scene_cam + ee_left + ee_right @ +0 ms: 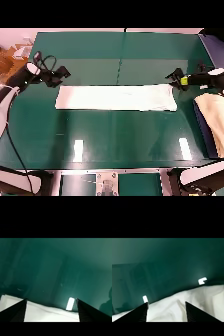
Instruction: Fold the shirts.
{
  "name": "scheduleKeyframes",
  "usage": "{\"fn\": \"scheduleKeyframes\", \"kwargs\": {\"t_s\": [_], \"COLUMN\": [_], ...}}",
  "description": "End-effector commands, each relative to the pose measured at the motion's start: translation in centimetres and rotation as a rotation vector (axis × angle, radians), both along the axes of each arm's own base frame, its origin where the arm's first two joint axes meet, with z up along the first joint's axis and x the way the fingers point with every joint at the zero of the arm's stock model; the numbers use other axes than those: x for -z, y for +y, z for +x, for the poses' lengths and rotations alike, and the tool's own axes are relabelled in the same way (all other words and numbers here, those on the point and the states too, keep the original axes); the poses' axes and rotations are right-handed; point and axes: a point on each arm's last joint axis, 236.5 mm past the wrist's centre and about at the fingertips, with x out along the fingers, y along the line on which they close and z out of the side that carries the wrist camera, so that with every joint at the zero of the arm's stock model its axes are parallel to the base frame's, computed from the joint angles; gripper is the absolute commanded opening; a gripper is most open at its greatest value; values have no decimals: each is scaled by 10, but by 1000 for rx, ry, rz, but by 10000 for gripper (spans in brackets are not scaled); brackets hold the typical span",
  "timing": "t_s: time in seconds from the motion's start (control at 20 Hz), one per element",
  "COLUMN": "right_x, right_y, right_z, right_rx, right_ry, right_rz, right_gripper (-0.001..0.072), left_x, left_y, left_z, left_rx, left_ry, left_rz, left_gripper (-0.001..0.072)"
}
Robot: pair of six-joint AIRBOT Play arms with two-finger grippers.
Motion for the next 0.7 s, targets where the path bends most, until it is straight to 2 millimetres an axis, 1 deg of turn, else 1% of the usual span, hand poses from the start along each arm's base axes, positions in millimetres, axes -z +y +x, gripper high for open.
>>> {"fn": "scheduleKeyframes", "kwargs": {"t_s": [0.0, 0.05, 0.1, 0.15, 0.2, 0.25, 0.3, 0.4, 0.5, 0.55, 0.65], "right_x": [-12, -8, -3, 7, 19, 31, 43, 61, 77, 81, 80], "right_y": [-44, -58, -67, -73, -74, -70, -63, -40, -17, -4, 24], "right_z": [-23, -35, -46, -57, -66, -74, -80, -83, -82, -81, -74], "right_rx": [-142, -161, -168, -173, -198, -227, -253, -306, -345, -377, -460], "right_ry": [-16, -5, 19, 53, 79, 109, 134, 157, 186, 196, 181], "right_rz": [-67, -74, -55, -19, 12, 46, 97, 202, 249, 253, 227], "right_gripper": [557, 603, 616, 616, 617, 618, 659, 659, 658, 658, 654], "left_x": [-20, -25, -29, -32, -33, -32, -32, -31, -30, -31, -33], "left_y": [16, 17, 16, 14, 11, 7, 0, -12, -28, -37, -59], "left_z": [-7, -13, -18, -22, -24, -27, -30, -37, -44, -45, -48], "left_rx": [38, 61, 99, 132, 147, 165, 197, 256, 305, 320, 356], "left_ry": [62, 90, 105, 110, 118, 124, 128, 138, 151, 149, 143], "left_rz": [-31, -39, -33, -22, -30, -29, -24, -17, -18, -24, -40], "left_gripper": [684, 683, 656, 500, 232, 27, 20, 19, 19, 20, 19]}}
